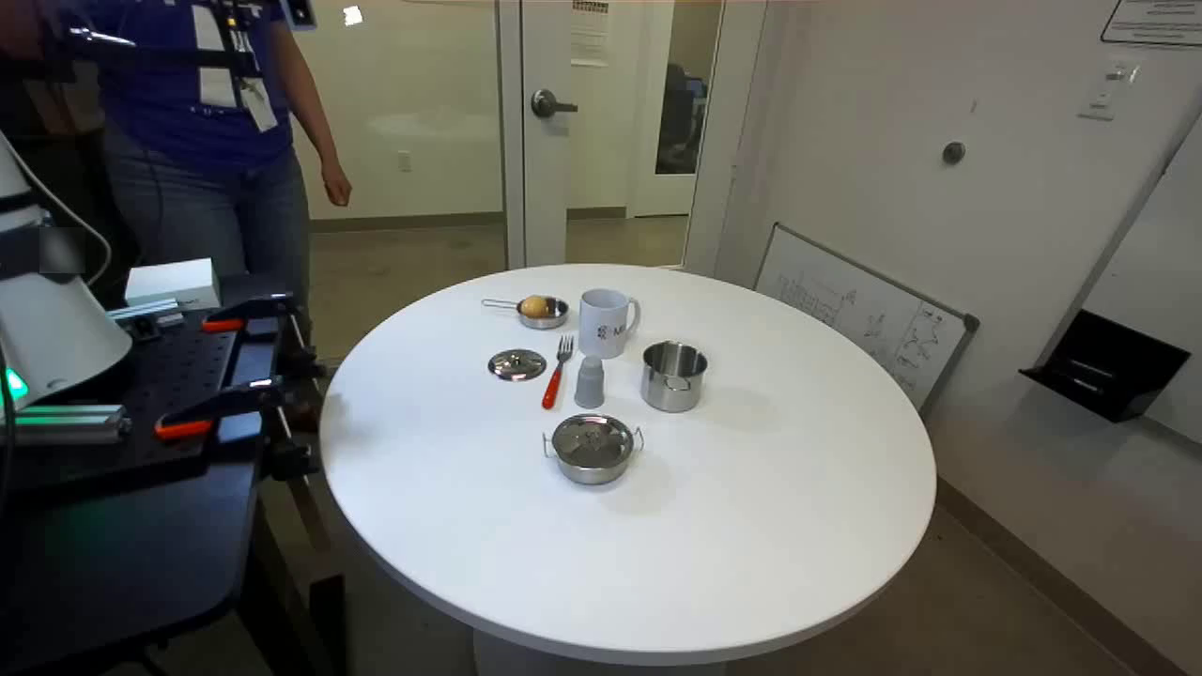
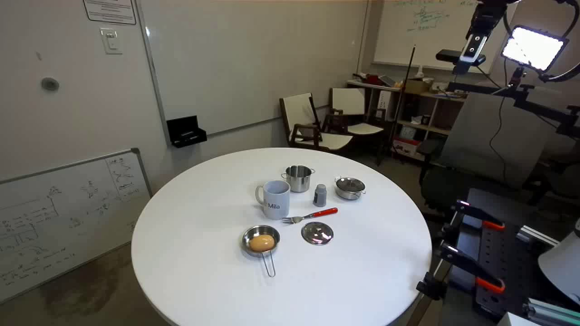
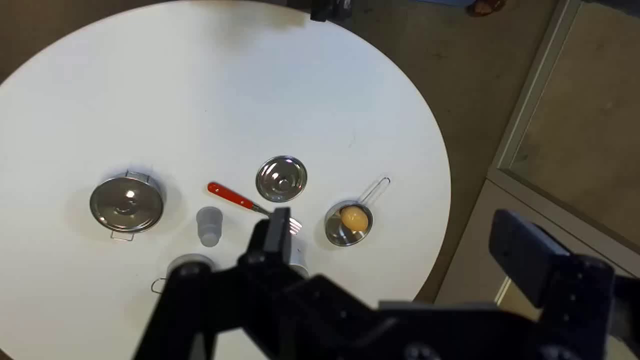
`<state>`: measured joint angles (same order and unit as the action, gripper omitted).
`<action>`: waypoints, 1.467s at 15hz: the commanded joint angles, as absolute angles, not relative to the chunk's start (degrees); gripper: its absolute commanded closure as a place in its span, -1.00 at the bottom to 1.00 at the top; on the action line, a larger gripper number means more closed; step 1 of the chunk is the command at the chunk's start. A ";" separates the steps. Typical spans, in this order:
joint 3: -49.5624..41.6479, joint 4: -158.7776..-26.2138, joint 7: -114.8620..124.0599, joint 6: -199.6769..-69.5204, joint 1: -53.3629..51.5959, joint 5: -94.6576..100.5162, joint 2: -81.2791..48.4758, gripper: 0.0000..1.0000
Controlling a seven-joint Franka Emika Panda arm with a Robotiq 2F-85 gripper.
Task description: Put the fork into the mug.
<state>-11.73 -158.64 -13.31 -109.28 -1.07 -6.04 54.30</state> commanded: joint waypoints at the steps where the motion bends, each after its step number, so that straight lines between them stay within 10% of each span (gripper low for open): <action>1: -11.17 -158.52 -13.78 -109.10 -0.40 -6.55 54.14 -1.00; 22: -9.23 -157.84 -24.07 -112.18 -6.67 -4.50 45.59 -1.00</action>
<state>-10.07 -158.69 -19.64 -109.60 -3.78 -5.51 51.11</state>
